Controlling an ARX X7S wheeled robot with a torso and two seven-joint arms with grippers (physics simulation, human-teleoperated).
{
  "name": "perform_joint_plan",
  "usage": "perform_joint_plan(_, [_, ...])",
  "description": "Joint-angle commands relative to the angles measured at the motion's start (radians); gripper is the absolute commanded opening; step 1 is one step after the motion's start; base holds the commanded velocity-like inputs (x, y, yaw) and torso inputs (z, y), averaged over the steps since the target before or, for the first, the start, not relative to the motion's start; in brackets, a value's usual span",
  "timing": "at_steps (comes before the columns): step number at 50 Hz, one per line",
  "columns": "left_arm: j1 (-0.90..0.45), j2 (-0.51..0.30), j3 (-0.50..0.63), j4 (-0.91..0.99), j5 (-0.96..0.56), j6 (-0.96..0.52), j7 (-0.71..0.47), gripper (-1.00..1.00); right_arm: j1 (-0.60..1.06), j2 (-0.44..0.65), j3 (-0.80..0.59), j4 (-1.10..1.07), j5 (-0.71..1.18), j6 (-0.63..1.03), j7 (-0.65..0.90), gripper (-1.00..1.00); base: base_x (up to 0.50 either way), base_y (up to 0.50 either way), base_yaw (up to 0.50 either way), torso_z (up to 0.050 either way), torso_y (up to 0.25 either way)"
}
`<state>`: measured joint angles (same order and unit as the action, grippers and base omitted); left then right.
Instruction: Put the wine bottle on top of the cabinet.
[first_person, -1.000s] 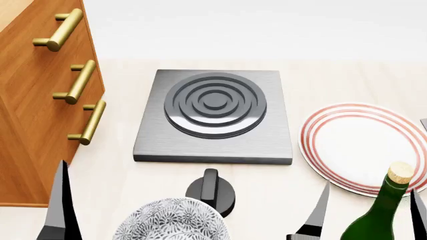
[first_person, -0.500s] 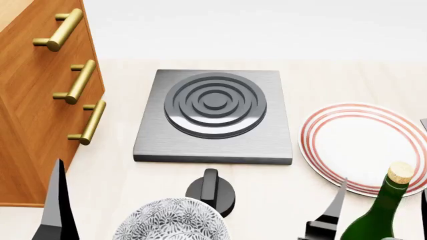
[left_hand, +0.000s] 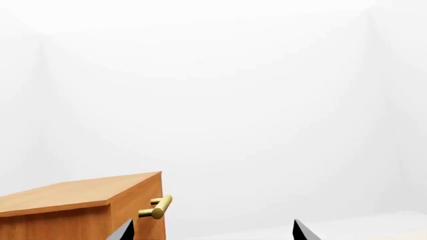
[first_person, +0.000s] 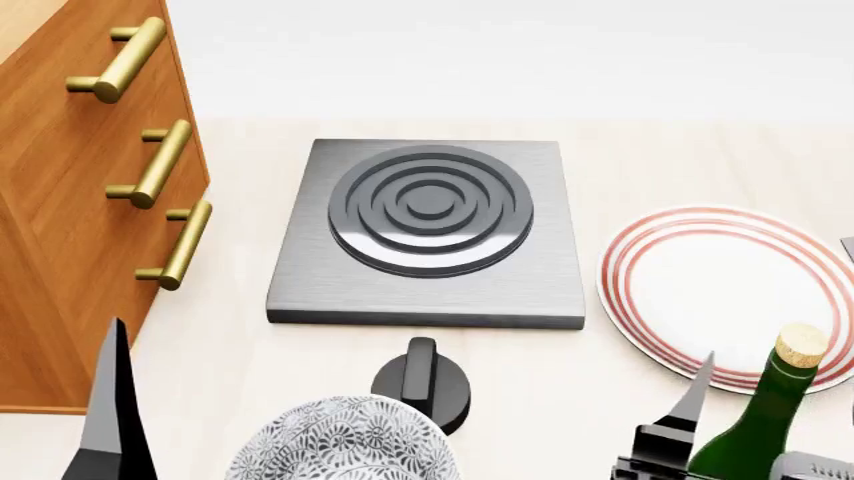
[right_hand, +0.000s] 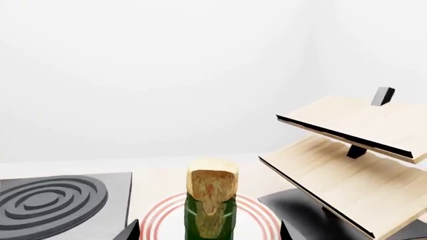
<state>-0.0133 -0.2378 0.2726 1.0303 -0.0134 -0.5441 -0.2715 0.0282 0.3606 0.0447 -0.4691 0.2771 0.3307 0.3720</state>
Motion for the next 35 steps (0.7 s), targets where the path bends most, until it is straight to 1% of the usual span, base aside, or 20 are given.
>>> perform_joint_plan(1, [-0.005, -0.005, 0.004, 0.004, -0.005, -0.009, -0.008, 1.00, 0.025, 0.003, 0.001, 0.022, 0.008, 0.007, 0.001, 1.00, 0.00, 0.00, 0.00, 0.000, 0.000])
perform_joint_plan(27, [-0.007, -0.019, 0.008, -0.002, -0.019, -0.002, -0.025, 1.00, 0.039, 0.009, -0.007, 0.022, 0.012, 0.017, 0.009, 1.00, 0.00, 0.00, 0.00, 0.000, 0.000])
perform_joint_plan(28, [-0.006, -0.020, 0.008, -0.003, -0.020, 0.000, -0.025, 1.00, 0.036, 0.005, -0.003, 0.027, 0.012, 0.008, 0.012, -1.00, 0.00, 0.00, 0.00, 0.000, 0.000])
perform_joint_plan(35, [-0.007, -0.023, 0.010, -0.004, -0.023, 0.000, -0.030, 1.00, 0.032, 0.003, 0.007, 0.031, 0.019, -0.006, 0.013, -1.00, 0.00, 0.00, 0.00, 0.000, 0.000])
